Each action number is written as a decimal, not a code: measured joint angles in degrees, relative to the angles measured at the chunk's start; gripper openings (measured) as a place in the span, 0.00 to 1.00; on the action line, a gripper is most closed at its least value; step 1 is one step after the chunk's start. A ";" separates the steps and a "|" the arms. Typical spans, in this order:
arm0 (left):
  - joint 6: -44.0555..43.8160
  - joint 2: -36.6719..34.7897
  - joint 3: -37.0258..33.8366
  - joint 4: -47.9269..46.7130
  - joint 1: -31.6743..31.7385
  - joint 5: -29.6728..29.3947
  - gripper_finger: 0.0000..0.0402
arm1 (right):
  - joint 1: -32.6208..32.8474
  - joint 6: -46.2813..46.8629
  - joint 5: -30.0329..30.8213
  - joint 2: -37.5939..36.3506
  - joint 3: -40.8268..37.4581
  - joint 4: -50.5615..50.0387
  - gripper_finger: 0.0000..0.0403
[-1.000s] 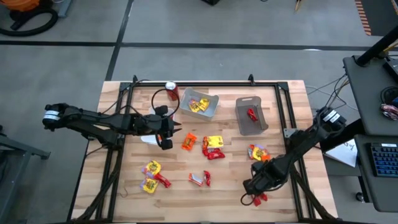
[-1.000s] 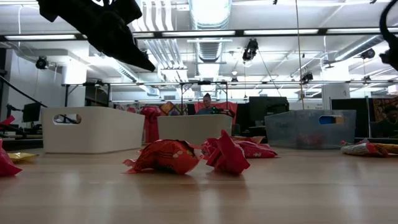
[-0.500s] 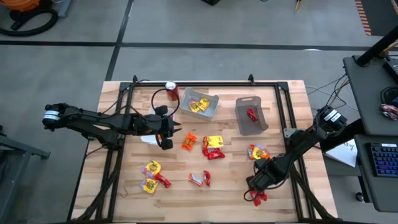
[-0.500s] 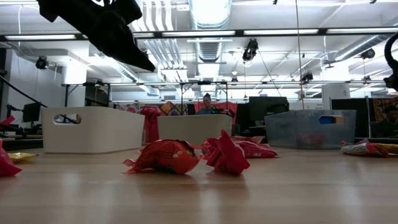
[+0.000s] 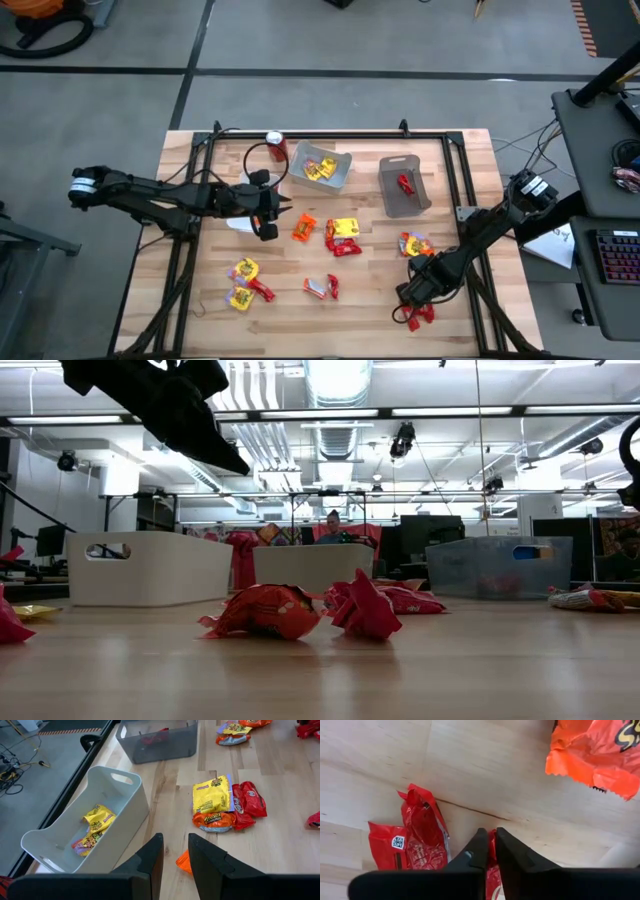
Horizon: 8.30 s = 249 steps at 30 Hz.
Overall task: Sort candy
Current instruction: Put the red chocolate into the black bin
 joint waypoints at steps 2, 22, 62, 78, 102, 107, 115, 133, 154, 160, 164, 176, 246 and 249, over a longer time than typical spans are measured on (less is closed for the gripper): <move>0.00 0.00 0.00 0.02 0.00 -0.02 0.19 | 0.00 -0.10 0.08 -0.52 0.24 -1.09 0.04; -4.66 0.00 0.00 4.16 0.00 0.06 0.19 | -3.05 -24.14 52.39 -10.27 17.70 -16.63 0.03; -25.65 0.00 0.00 -0.28 -8.95 6.51 0.19 | -64.04 -71.86 42.56 -9.97 11.26 -17.31 0.09; -28.60 0.00 0.00 -0.75 -10.18 6.47 0.19 | -63.82 -72.14 41.37 -9.97 10.89 -15.93 0.26; -39.33 0.00 0.00 -15.72 -25.90 27.59 0.19 | -46.79 -79.34 38.83 -10.44 21.67 -6.56 0.19; -37.35 0.00 -0.02 -15.67 -30.19 27.53 0.19 | -45.62 -79.27 38.83 -10.36 21.48 -5.98 0.21; -36.19 3.35 0.00 -15.54 -32.30 22.53 0.19 | -45.48 -79.05 38.87 -10.34 20.57 -5.16 0.19; -31.92 16.04 -0.02 -13.53 -32.28 18.15 0.19 | -45.47 -78.97 38.87 -10.29 20.15 -4.06 0.19; -32.24 15.96 -0.01 -15.07 -32.33 18.88 0.19 | -45.38 -77.88 38.85 -10.19 20.15 -3.18 0.21; -31.36 14.44 -0.02 -15.93 -32.24 20.92 0.19 | -45.38 -77.58 38.83 -10.19 20.15 -2.37 0.20; -29.01 13.87 -0.02 -15.80 -32.24 21.09 0.19 | -45.38 -76.53 38.83 -10.19 20.15 -2.36 0.19; -15.65 17.72 -0.02 -15.23 -32.15 14.75 0.19 | -45.35 -75.38 37.20 -10.19 20.15 -2.16 0.19; -4.47 14.37 0.00 15.02 -29.16 -60.02 0.00 | -32.82 -106.62 41.38 16.55 15.53 83.85 0.47; -4.52 14.73 0.00 15.47 -29.14 -60.02 0.00 | -33.51 -104.36 40.39 17.76 17.25 79.81 0.47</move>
